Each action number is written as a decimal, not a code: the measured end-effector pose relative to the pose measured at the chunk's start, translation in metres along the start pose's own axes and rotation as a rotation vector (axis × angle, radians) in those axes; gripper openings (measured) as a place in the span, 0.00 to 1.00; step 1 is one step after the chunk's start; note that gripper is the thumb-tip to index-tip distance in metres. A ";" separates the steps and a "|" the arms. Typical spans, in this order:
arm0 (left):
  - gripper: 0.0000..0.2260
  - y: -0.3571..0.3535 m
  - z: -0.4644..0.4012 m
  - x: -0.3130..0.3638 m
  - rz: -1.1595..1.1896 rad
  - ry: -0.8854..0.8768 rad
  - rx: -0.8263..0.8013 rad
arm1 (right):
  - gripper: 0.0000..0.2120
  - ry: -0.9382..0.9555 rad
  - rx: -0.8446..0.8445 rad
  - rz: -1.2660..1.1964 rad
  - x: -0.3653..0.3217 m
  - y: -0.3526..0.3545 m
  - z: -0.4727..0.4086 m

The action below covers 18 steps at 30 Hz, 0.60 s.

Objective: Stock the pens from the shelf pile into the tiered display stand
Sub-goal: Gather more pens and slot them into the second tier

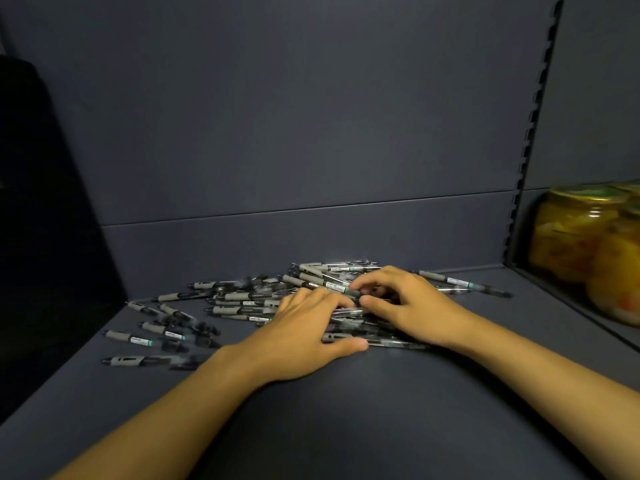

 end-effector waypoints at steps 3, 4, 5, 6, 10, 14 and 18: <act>0.27 0.002 -0.001 0.002 0.013 -0.028 -0.018 | 0.11 0.034 -0.030 0.050 -0.005 -0.003 -0.001; 0.27 0.003 -0.001 0.002 0.000 -0.034 -0.031 | 0.11 0.031 -0.036 0.056 -0.005 -0.002 -0.001; 0.27 0.004 -0.002 0.002 -0.018 -0.041 -0.043 | 0.11 0.030 -0.042 0.066 -0.005 0.000 -0.001; 0.27 0.003 -0.002 0.002 -0.034 -0.049 -0.054 | 0.11 0.029 -0.050 0.075 -0.005 0.002 0.000; 0.26 0.003 -0.001 0.006 -0.080 -0.081 -0.076 | 0.10 -0.006 -0.028 -0.025 -0.003 0.010 0.005; 0.28 0.004 0.000 0.007 -0.099 -0.067 -0.119 | 0.09 -0.064 0.036 -0.066 0.006 0.018 0.008; 0.27 0.005 -0.001 0.008 -0.071 -0.061 -0.137 | 0.08 -0.058 0.025 -0.048 0.005 0.020 0.010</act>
Point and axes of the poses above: each hand's wrist, its own z-axis away from the middle knuckle, its own y-axis out of the back of the hand, x = y × z, the point moved 2 cm from there along -z, towards the middle knuckle, and after that the axes turned 2 degrees about z, right-handed, at the moved point
